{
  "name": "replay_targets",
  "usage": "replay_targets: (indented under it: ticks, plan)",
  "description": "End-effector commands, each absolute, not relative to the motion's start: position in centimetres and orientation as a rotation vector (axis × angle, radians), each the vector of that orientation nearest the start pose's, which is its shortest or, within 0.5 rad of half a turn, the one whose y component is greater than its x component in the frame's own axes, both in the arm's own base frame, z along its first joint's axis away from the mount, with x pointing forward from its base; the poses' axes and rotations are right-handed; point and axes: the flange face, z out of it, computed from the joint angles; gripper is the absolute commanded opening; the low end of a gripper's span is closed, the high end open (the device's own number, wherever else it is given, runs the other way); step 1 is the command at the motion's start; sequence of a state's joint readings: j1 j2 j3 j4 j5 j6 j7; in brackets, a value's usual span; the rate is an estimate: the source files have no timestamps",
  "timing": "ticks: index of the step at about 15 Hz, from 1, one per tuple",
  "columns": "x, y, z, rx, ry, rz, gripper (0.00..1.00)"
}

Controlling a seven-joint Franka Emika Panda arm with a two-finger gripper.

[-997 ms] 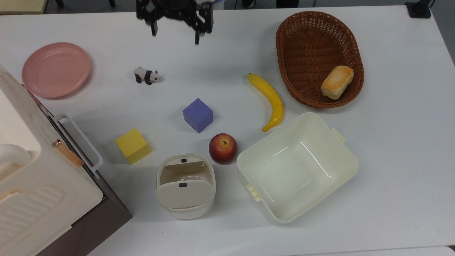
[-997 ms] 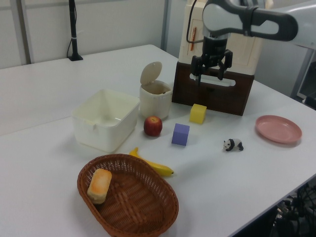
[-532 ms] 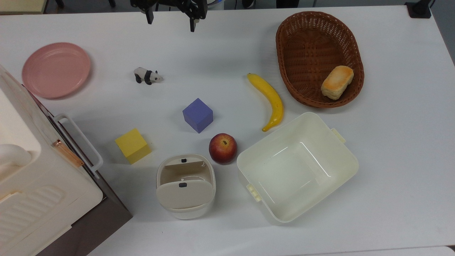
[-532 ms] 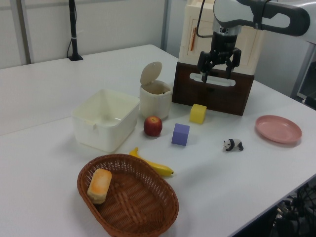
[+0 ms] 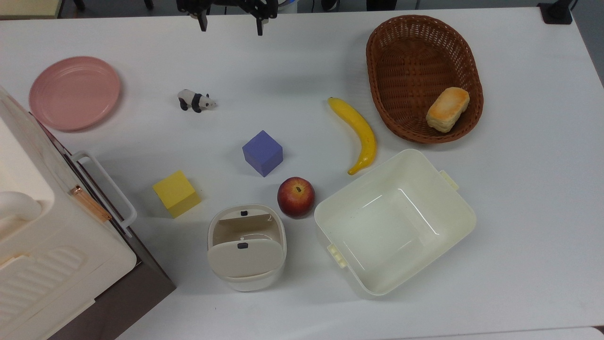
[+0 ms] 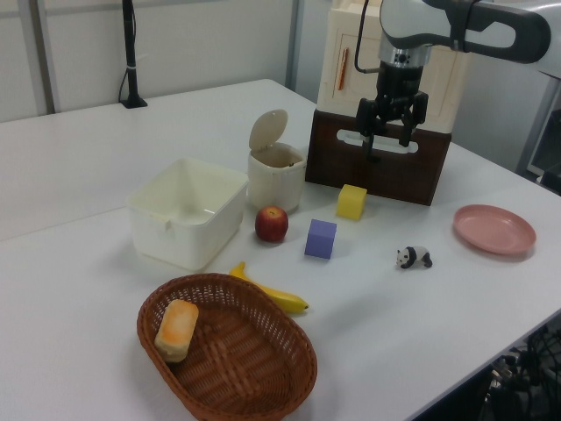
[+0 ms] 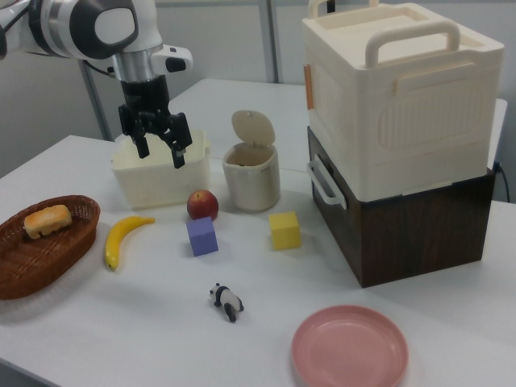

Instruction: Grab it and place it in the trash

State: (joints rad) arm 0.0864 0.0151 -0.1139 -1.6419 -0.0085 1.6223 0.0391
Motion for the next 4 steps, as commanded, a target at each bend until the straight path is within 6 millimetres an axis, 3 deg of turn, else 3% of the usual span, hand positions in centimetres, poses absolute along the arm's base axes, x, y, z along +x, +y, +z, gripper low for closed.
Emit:
replay_targets:
  ticks: [1,4]
  plan:
    - [55.04,-1.87,59.03,-3.118,0.076,0.069,1.00]
    - [55.01,-1.98,59.19,-3.111,0.081,0.064,1.00]
